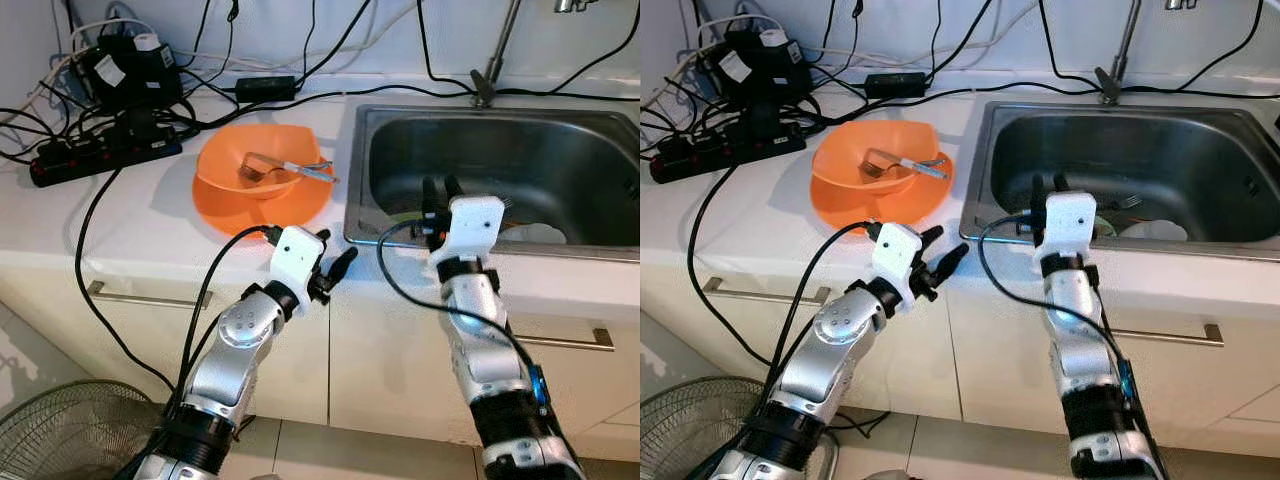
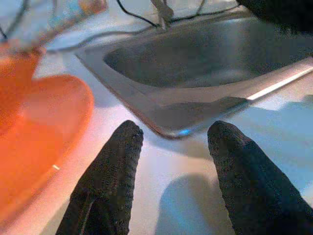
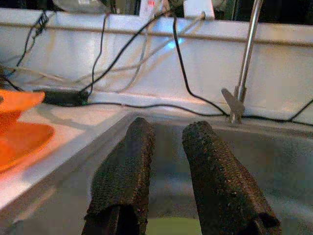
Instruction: Kitchen organization
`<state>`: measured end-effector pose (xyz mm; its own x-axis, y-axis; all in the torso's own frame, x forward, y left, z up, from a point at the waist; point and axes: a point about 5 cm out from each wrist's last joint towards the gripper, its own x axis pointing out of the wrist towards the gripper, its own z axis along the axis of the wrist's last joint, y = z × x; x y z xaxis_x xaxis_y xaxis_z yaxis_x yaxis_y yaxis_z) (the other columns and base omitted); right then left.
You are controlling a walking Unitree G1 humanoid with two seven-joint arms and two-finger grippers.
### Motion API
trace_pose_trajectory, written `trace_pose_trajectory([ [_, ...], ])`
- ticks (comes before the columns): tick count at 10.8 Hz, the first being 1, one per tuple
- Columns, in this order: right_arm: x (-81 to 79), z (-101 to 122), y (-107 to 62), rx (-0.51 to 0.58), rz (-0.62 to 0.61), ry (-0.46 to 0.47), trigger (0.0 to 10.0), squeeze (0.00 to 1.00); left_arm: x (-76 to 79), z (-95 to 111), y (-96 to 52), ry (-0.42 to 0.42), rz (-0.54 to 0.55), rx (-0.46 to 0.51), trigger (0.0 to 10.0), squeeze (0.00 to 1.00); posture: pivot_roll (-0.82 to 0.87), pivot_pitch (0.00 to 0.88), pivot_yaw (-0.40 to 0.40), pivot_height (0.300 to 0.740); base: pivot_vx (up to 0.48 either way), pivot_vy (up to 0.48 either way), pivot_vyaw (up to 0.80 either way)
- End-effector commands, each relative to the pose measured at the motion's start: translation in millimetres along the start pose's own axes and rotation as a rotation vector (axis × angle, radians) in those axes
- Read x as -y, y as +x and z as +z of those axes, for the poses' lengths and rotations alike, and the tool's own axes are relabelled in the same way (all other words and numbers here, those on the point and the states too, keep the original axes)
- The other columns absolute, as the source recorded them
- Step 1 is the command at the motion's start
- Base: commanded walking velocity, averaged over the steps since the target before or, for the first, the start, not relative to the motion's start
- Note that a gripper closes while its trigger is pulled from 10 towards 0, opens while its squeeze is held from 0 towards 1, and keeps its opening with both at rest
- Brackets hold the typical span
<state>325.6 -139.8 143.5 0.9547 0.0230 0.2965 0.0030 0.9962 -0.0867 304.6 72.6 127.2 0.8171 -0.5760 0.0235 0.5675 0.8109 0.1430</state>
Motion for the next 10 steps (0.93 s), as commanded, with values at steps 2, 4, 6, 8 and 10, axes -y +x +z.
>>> trace_pose_trajectory([
  [2,-3.6,-3,-0.7,-0.019,0.001,-0.006,10.0,0.0,-5.9,6,1.7,0.059,0.047,0.027,10.0,0.0,0.08,0.0,0.07,0.74,0.0,0.0,0.0],
  [4,-6.0,-5,-1.7,-0.029,0.0,0.001,10.0,0.0,-12.5,18,-1.4,0.259,0.187,0.084,10.0,0.0,0.08,0.0,0.072,0.74,0.0,0.0,0.0],
  [6,-7.0,-5,-1.4,-0.032,-0.002,0.003,10.0,0.0,-22.8,36,1.6,0.42,0.255,0.134,10.0,0.0,0.08,0.0,0.071,0.74,0.0,0.0,0.0],
  [8,-7.0,-3,0.5,-0.028,-0.006,0.005,10.0,0.0,-29.9,45,8.6,0.637,0.252,0.128,10.0,0.0,0.09,0.0,0.064,0.74,0.0,0.0,0.0],
  [10,-7.0,-3,2.4,-0.029,-0.011,0.008,10.0,0.0,-25.0,38,25.4,0.787,0.178,0.083,10.0,0.0,0.09,0.0,0.062,0.74,0.0,0.0,0.0],
])
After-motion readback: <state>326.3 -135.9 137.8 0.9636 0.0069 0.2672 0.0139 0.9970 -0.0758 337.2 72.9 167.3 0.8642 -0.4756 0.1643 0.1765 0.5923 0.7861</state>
